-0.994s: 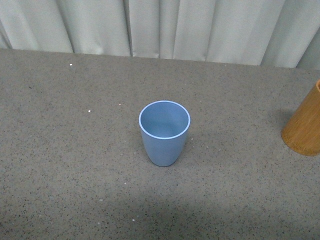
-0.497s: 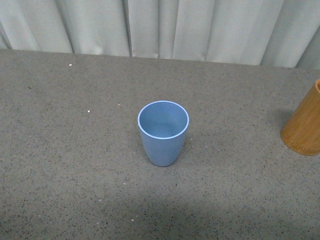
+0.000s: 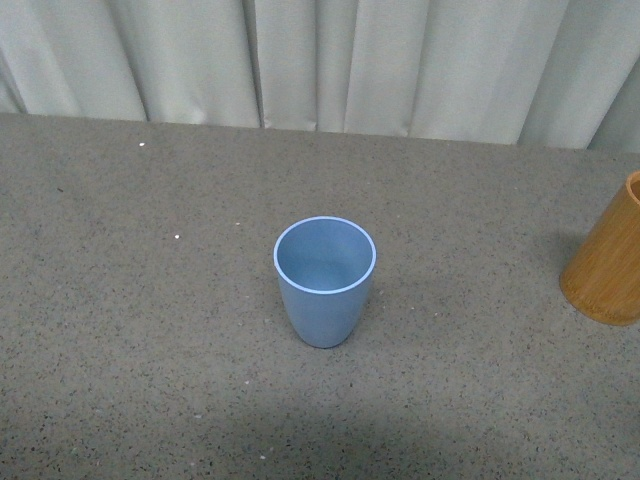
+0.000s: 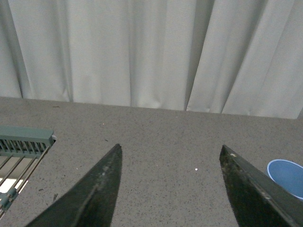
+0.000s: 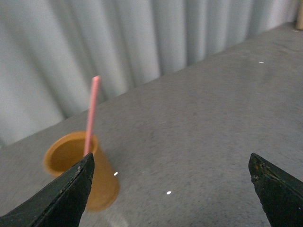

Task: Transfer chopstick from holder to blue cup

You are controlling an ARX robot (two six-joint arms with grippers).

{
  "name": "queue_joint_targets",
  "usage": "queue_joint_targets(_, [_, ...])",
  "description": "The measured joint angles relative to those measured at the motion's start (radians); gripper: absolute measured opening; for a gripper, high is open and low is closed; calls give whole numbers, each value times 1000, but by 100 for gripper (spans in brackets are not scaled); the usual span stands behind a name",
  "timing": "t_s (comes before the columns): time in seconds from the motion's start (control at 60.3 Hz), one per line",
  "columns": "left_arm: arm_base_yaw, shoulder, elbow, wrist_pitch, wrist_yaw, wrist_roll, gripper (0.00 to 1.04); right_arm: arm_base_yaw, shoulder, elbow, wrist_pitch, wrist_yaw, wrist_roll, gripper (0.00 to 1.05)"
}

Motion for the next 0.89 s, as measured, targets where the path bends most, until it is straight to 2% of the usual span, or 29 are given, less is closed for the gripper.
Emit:
queue_joint_targets(0.116, [0,0,0,0,1,0,87,-97,198,92,154,-132,4,95])
queue_joint_targets(0.199, [0,0,0,0,0,0,100,-146,343,183,196,-230,3,95])
queue_joint_targets(0.431, [0,0,0,0,0,1,98,-244,744,463,117,-546,112,95])
queue_joint_targets(0.514, [0,0,0,0,0,1,98,-251,840,538,105,-603,134,95])
queue_joint_targets(0.597, [0,0,0,0,0,1,98,-248,924,610,79,-627,139,95])
queue_joint_targets(0.696, [0,0,0,0,0,1,98,-245,1015,686,28,-611,145,95])
queue_joint_targets(0.895, [0,0,0,0,0,1,98,-294,1044,702,-40,-577,157,95])
